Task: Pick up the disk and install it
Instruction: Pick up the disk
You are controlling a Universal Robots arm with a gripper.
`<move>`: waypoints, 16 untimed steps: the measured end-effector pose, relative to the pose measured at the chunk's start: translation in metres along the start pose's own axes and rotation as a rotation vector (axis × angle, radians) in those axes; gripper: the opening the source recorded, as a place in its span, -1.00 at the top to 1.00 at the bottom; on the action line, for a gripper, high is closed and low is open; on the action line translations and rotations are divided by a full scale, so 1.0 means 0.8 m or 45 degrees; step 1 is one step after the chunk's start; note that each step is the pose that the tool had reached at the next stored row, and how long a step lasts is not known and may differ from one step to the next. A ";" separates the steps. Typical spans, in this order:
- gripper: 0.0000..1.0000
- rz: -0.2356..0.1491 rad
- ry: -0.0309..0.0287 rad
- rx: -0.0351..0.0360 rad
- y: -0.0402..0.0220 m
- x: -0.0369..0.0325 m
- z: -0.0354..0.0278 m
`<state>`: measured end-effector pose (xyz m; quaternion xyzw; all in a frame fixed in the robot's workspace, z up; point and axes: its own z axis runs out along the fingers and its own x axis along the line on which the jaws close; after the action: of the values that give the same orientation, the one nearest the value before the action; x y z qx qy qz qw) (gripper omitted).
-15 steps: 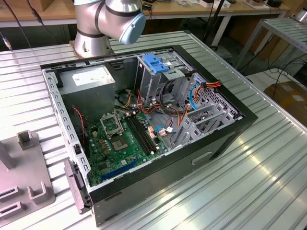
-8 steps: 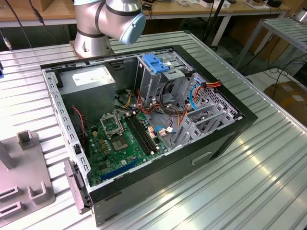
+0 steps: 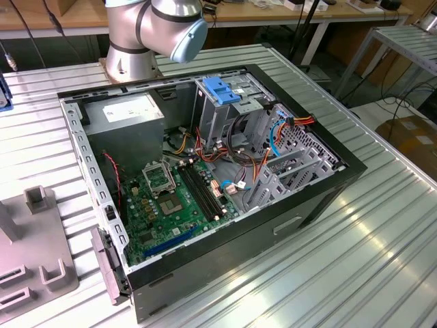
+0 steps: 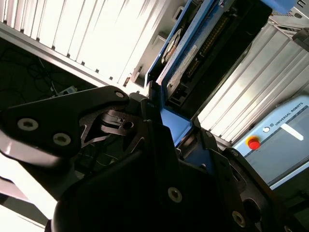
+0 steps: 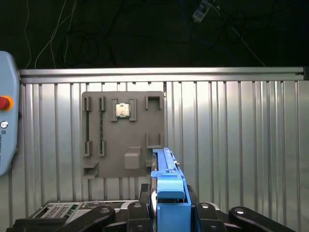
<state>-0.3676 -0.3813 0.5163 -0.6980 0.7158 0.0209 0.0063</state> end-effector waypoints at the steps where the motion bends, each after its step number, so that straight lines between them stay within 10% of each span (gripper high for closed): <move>1: 0.26 0.000 0.0001 0.0000 -0.0017 0.0000 -0.0001; 16: 0.26 0.000 0.0001 0.0000 -0.0193 -0.0005 -0.0004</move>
<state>-0.3521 -0.3813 0.5163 -0.6980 0.7158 0.0209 0.0063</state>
